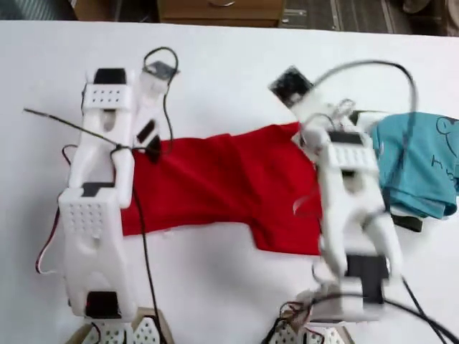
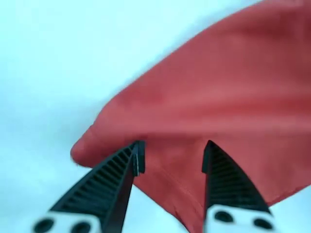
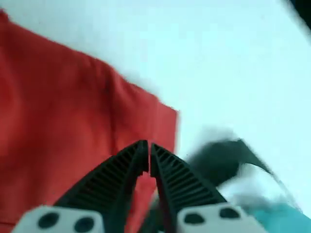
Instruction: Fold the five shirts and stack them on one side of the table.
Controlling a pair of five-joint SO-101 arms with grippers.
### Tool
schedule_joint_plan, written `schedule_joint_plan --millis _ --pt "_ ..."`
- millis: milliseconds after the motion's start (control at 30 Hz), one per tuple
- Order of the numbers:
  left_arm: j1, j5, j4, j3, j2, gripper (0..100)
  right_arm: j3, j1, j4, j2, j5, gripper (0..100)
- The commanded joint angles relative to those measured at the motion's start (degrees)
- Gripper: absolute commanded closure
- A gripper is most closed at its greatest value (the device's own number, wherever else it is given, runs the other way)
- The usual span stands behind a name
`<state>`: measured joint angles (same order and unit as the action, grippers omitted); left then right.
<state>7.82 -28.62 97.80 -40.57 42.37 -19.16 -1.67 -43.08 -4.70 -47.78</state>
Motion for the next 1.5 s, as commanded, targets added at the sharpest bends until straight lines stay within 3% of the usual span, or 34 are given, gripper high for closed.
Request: schedule_joint_plan --millis 0,333,700,1200,1467 --pt "-0.79 0.18 2.99 -4.44 0.88 78 13.54 -2.51 -10.68 -9.89 0.44 97.8" --pt "0.53 -0.18 3.6 -0.04 7.03 78 23.82 -0.31 -13.49 -21.32 0.35 97.8" --pt "1.05 -2.81 4.04 7.87 1.85 78 38.51 5.14 -15.08 -35.65 0.0 97.8" --pt "3.16 -3.43 3.25 -4.62 0.18 78 56.97 0.57 -33.19 -33.27 0.0 97.8" --pt "1.32 -3.08 3.16 -5.41 0.88 78 62.95 1.01 -30.02 -34.24 0.0 97.8"
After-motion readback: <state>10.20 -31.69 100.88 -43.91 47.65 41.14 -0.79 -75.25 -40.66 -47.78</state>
